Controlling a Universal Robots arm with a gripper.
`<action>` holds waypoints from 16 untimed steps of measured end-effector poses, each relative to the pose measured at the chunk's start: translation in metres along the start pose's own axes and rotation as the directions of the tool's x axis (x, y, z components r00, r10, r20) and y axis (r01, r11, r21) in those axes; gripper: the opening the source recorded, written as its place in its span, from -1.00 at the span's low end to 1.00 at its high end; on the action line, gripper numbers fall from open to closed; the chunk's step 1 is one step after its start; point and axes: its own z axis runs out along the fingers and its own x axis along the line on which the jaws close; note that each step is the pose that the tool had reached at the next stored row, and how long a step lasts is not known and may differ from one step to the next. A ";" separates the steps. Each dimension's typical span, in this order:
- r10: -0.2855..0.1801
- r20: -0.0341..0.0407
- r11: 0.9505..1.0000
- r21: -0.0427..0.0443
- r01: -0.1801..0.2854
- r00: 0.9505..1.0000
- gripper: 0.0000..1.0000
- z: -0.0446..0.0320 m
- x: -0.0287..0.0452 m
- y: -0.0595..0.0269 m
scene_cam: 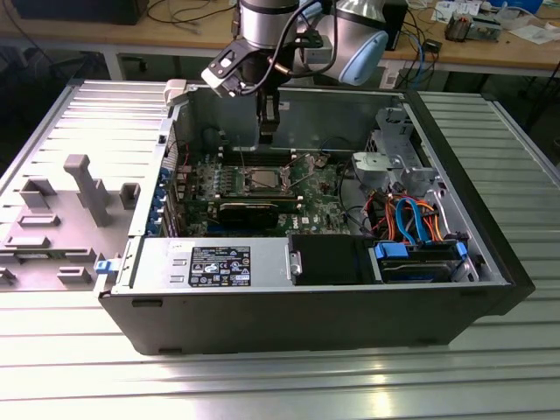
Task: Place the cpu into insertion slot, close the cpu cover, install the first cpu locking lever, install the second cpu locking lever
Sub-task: 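Close the cpu cover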
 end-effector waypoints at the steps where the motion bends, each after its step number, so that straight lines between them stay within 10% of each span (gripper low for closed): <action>1: 0.000 0.000 1.000 0.000 0.000 1.000 -0.79 0.0000 -0.0003 0.0039; 16: 0.006 0.000 1.000 0.000 -0.006 1.000 -0.79 0.0010 -0.0019 0.0165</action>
